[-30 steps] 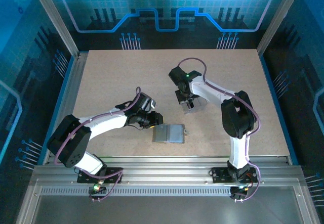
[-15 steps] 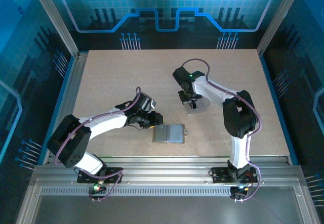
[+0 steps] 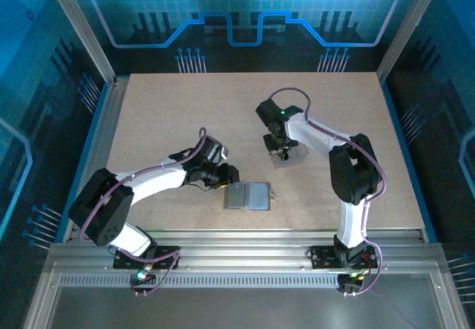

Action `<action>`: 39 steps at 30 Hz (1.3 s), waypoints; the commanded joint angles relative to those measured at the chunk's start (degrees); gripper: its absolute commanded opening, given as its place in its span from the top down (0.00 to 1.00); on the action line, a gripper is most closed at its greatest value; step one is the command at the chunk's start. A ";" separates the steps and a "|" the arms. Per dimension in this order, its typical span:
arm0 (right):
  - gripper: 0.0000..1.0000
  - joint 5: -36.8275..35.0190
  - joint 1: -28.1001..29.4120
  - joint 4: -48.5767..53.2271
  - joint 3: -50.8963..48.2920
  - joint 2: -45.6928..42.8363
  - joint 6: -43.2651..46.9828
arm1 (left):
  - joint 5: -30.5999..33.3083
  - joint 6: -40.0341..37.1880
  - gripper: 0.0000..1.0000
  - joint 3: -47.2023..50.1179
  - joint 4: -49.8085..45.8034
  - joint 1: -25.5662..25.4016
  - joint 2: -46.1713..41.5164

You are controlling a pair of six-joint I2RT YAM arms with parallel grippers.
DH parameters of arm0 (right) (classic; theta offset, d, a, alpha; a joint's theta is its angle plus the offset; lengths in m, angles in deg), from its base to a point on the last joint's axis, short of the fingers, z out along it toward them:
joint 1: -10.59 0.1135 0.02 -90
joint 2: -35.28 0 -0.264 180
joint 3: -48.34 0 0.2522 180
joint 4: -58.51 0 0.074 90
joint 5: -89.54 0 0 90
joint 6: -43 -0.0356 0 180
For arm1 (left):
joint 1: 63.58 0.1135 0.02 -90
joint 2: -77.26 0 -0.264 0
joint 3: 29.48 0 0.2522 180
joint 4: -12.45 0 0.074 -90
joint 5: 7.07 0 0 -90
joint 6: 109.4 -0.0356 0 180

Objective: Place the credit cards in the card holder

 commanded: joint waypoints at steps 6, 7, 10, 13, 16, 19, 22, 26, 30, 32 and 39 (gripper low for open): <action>0.86 1.03 -0.42 1.52 -1.52 -2.29 -0.33 | 0.00 0.05 0.63 0.51 0.10 0.17 0.47; 0.85 0.97 -0.45 1.46 -1.67 -2.35 -0.29 | -0.03 0.00 0.63 0.60 0.09 0.20 0.47; 0.84 1.09 -0.49 1.16 -2.21 -2.48 -0.47 | -0.04 -0.01 0.63 0.66 0.17 0.17 0.57; 0.83 1.14 -0.42 1.15 -2.40 -2.48 -0.62 | -0.11 0.03 0.63 0.64 0.28 0.14 0.73; 0.91 1.19 -0.45 1.19 -2.49 -2.69 -0.45 | -0.13 0.09 0.63 0.49 0.37 0.15 0.76; 0.93 1.14 -0.38 1.28 -2.49 -2.91 -0.59 | -0.13 0.06 0.63 0.46 0.37 0.17 0.82; 0.94 0.97 -0.42 1.37 -2.40 -3.05 -0.62 | -0.21 0.09 0.62 0.59 0.41 0.22 0.82; 1.00 0.79 -0.38 1.72 -1.97 -3.23 -0.24 | -0.18 0.04 0.63 0.54 0.37 0.16 0.82; 1.00 1.43 -0.46 1.94 -1.34 -3.56 0.29 | -0.30 0.05 0.63 0.54 0.45 0.14 0.82; 1.00 3.03 -0.96 1.58 -1.44 -3.75 0.51 | -0.56 0.04 0.63 0.33 0.37 0.17 0.82; 1.00 15.84 -4.04 -3.82 -4.80 -5.17 0.57 | -2.75 -0.14 0.63 -1.13 0.25 1.71 0.30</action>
